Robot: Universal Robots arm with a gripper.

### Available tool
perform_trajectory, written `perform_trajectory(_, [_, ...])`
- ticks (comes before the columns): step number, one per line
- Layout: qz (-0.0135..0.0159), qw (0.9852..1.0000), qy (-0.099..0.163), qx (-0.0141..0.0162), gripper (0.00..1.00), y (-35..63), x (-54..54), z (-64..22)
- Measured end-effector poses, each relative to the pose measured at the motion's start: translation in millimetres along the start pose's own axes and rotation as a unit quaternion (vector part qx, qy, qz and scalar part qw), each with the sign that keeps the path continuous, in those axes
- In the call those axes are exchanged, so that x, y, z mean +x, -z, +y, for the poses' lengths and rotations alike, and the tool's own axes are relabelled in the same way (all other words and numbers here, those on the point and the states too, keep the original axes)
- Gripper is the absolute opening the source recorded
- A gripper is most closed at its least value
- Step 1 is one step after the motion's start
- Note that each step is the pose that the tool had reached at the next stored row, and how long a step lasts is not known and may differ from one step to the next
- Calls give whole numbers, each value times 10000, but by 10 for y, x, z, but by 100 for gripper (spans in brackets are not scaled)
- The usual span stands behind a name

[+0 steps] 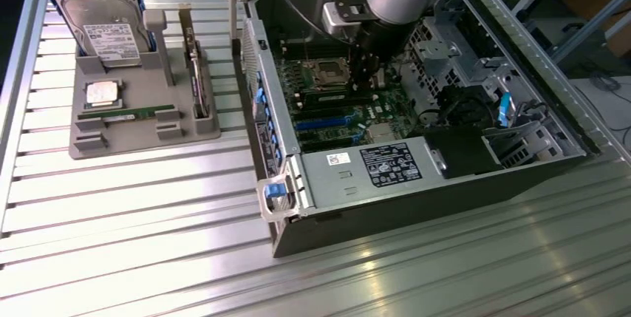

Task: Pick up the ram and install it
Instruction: 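Insert the ram into the slot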

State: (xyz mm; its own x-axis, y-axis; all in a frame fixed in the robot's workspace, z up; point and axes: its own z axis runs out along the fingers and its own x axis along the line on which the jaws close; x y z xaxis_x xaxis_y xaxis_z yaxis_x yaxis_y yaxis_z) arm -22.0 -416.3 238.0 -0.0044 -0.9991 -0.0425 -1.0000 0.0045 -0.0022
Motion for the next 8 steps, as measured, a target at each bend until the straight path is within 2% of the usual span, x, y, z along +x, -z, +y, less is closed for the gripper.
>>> perform_trajectory(8, [-1,10000,-1,0,12,17,-1,0])
